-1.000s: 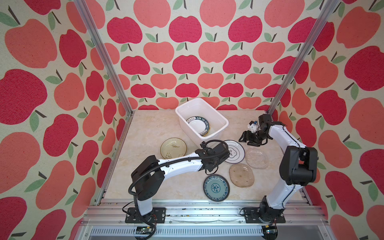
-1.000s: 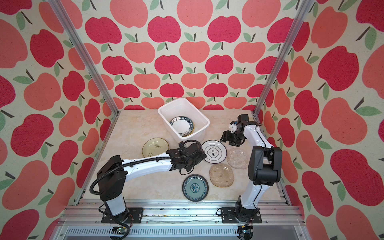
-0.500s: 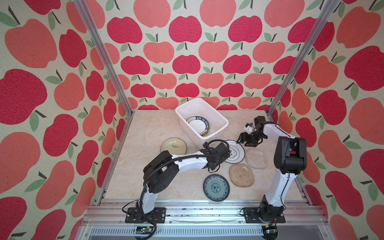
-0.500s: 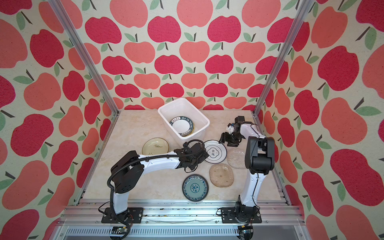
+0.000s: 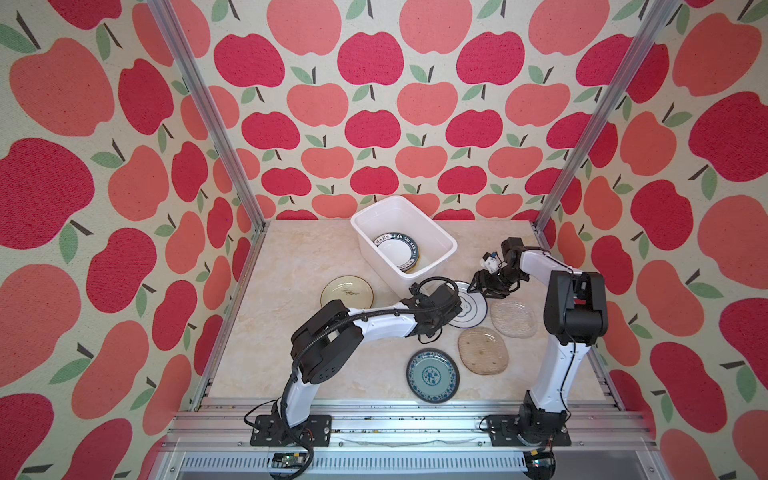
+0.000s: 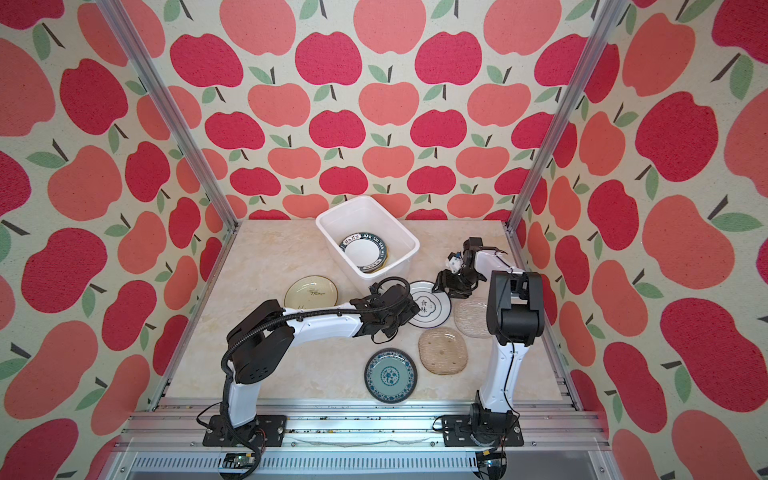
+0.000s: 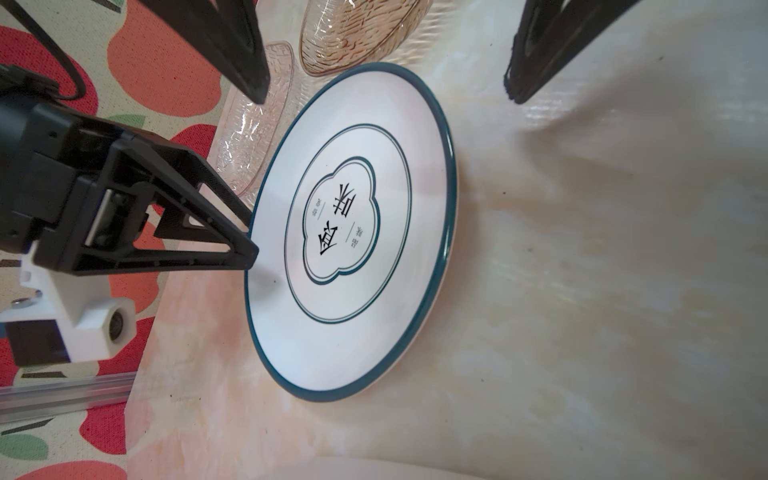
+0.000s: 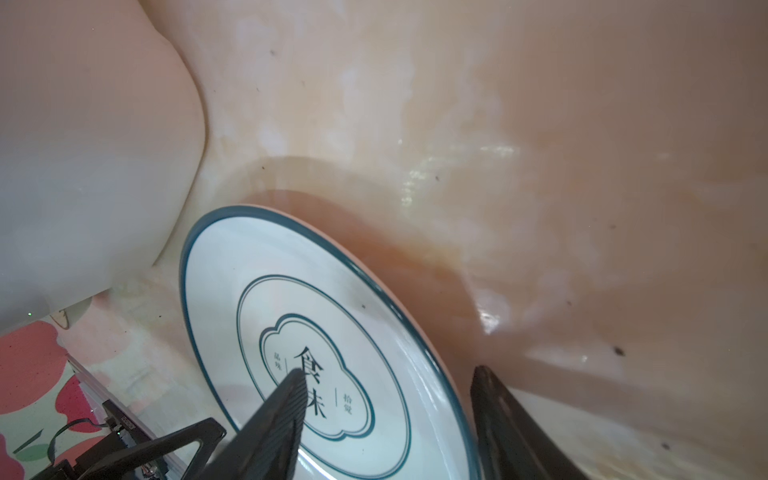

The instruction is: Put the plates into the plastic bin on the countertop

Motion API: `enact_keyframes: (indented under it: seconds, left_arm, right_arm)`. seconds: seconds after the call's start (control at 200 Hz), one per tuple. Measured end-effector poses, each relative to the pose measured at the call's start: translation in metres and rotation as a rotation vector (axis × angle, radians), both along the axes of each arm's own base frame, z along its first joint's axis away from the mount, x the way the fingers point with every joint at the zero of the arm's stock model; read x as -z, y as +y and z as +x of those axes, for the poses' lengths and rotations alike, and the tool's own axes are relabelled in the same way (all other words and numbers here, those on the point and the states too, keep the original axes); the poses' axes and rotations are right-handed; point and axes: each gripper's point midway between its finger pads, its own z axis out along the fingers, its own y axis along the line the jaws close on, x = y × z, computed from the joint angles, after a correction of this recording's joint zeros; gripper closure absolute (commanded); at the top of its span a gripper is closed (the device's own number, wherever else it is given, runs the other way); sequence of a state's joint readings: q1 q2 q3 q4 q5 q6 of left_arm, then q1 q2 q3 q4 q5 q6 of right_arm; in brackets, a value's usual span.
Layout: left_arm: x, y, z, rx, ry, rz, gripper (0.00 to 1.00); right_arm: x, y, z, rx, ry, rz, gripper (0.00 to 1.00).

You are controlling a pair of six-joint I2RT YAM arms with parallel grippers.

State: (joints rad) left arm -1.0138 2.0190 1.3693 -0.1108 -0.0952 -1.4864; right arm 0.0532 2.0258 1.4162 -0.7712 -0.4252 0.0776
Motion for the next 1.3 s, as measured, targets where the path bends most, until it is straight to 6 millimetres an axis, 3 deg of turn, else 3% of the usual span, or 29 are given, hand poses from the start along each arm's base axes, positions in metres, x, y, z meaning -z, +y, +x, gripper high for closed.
enact_keyframes:
  seconds: [0.85,1.301]
  left_arm:
    - [0.026,0.002,0.007,0.007,0.008,-0.021,0.37]
    - [0.026,-0.001,0.005,0.022,0.016,-0.042,0.39]
  right_arm:
    - [-0.001,0.026,-0.009,-0.002,0.028,0.152,0.51]
    - [-0.03,0.039,-0.011,0.036,0.005,0.263,0.59]
